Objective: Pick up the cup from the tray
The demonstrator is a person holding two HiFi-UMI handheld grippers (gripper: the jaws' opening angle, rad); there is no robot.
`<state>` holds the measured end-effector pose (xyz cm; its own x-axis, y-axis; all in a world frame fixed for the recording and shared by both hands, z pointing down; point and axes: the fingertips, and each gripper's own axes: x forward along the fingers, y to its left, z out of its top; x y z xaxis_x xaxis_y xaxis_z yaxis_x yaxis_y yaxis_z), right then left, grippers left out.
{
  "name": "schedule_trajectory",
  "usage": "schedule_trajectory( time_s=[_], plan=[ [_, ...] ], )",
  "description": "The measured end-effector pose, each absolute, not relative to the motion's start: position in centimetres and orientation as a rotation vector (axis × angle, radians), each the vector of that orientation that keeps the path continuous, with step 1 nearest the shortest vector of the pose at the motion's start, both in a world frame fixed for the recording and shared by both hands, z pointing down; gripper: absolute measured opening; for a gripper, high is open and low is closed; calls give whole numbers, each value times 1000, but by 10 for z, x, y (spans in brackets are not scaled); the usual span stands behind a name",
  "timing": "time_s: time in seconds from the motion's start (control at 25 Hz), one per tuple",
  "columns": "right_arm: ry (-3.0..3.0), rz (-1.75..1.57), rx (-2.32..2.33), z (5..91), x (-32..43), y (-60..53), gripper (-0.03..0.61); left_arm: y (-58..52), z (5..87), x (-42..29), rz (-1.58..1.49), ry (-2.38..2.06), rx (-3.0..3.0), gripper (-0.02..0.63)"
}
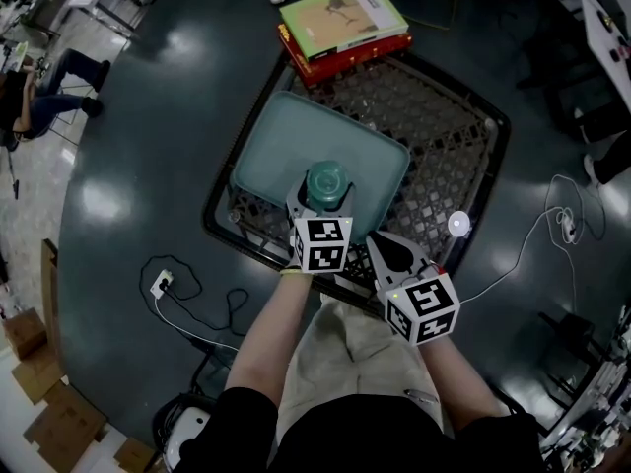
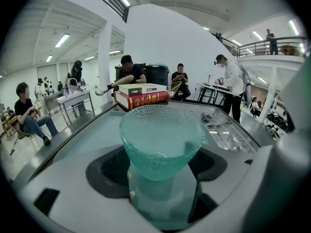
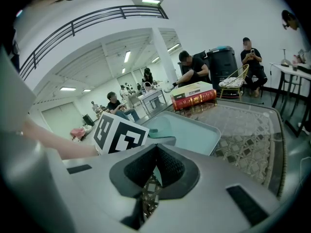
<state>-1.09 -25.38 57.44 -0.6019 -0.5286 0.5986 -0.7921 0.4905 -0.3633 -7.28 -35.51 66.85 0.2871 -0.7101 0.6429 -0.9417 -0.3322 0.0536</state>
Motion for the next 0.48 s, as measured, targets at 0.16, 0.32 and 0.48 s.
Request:
schedule_trajectory(
  time_s=[0.16, 0.32, 0.48],
  plan=[
    [-2327, 879, 1096, 575, -10, -254, 9, -355, 669, -74, 732, -1482, 2136, 365],
    [-2323, 881, 1096, 575, -9, -252, 9, -354, 669, -73, 725, -1472, 2134, 364],
    [-2326, 880, 1103, 574, -10, -251, 9, -352, 665, -75, 715, -1479, 2136, 364]
  ],
)
